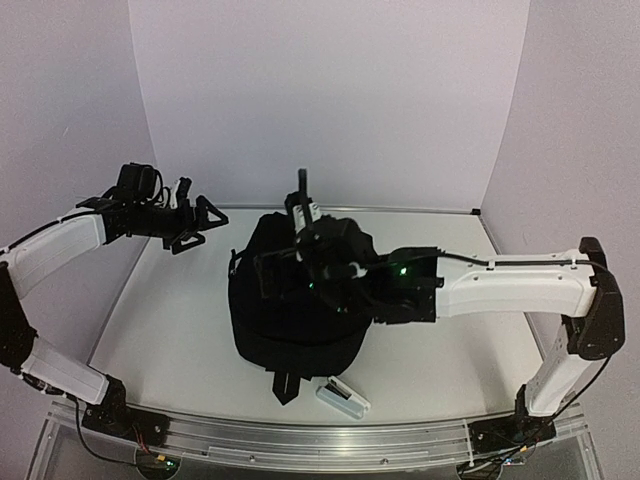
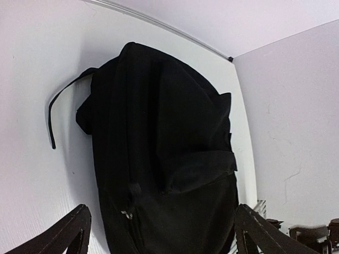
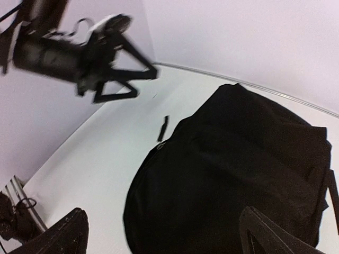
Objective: Pack the student bag
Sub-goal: Zip the student bag at the center of the board.
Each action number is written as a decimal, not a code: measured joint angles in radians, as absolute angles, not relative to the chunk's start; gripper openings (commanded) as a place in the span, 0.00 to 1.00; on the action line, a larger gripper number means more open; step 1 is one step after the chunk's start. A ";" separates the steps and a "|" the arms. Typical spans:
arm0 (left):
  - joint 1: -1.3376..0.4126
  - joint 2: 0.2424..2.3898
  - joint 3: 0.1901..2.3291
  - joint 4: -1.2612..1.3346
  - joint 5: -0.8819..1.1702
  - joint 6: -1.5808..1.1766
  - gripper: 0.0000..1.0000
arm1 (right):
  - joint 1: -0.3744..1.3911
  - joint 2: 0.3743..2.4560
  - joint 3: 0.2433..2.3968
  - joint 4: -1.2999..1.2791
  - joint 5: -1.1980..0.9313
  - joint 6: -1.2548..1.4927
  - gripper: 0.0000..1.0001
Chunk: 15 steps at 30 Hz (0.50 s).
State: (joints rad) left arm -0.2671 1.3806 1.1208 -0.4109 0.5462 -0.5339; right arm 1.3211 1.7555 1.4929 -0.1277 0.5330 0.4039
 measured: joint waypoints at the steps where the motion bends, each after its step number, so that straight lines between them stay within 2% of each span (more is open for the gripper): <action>1: -0.273 1.343 1.100 -0.416 0.546 -0.551 0.97 | 1.285 1.741 1.488 -0.130 0.517 0.411 0.98; 9: -0.452 1.206 0.907 -0.439 0.522 -0.744 0.98 | 0.966 1.716 1.425 -0.148 0.393 0.475 0.98; 15: -0.554 1.137 0.763 -0.442 0.468 -0.906 0.98 | 0.921 1.715 1.373 -0.160 0.348 0.525 0.98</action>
State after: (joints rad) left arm -0.5537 1.1375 0.7635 -0.4417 0.4680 -0.9064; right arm 0.9211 1.7153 1.3734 -0.1600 0.3482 0.5249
